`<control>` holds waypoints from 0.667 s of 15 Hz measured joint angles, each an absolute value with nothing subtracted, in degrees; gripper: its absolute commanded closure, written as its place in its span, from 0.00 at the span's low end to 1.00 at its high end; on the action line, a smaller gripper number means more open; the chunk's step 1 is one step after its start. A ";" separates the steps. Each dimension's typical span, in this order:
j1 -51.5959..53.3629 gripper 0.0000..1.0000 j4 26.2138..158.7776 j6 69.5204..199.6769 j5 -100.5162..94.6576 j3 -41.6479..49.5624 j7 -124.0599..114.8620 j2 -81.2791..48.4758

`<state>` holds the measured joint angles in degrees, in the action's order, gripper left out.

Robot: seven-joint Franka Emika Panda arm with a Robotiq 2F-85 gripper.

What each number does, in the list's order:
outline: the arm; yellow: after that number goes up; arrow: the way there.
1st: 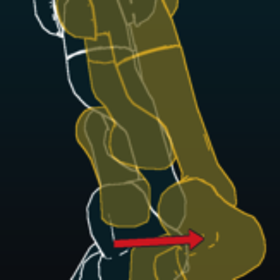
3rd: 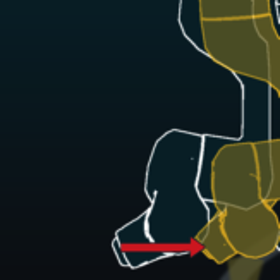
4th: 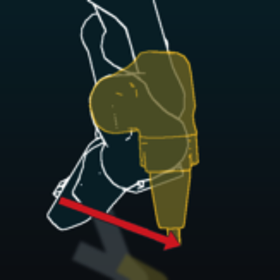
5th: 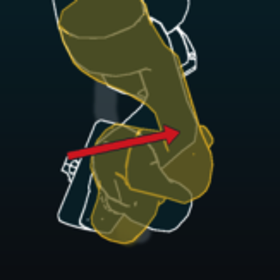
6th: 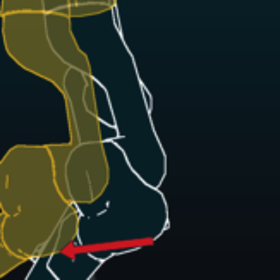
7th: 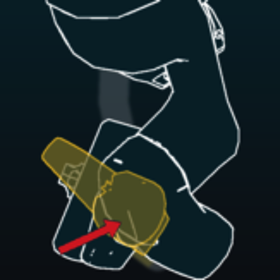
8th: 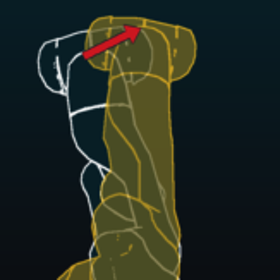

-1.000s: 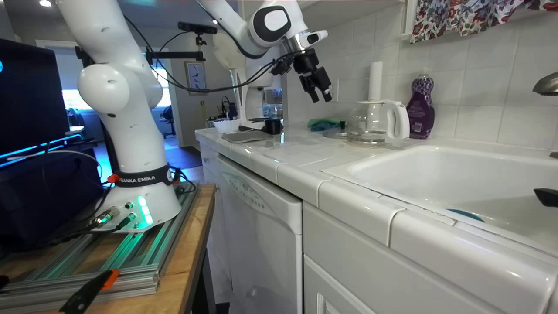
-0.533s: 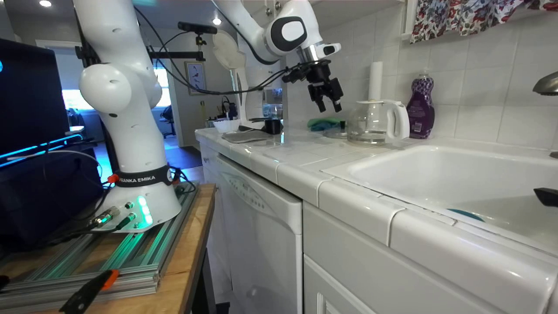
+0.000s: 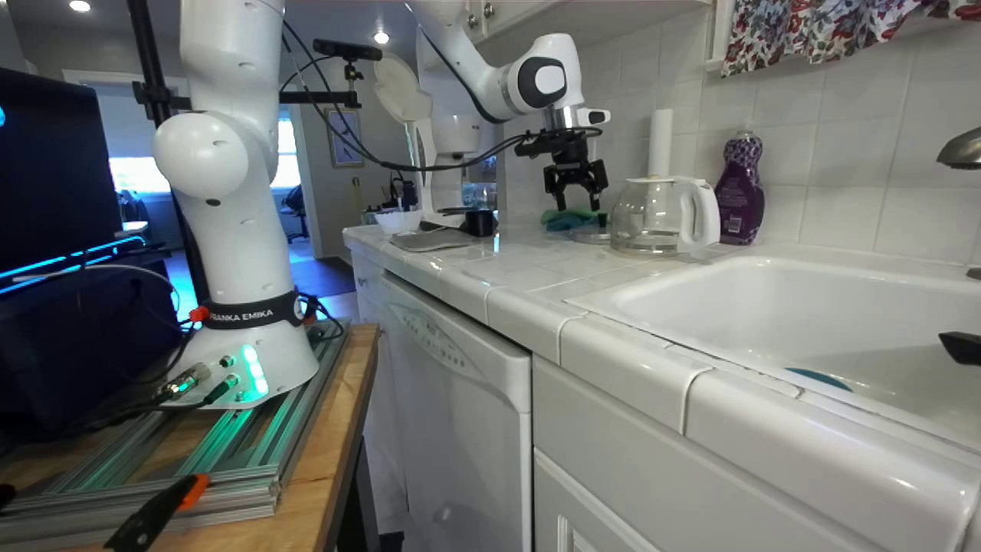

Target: Put the lid over the pot

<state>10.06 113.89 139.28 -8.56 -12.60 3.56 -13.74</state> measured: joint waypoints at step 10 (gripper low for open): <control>11.41 0.00 99.04 131.68 -10.52 -9.92 8.93 -23.65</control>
<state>11.41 99.04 131.68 -10.52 -9.92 8.93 -23.65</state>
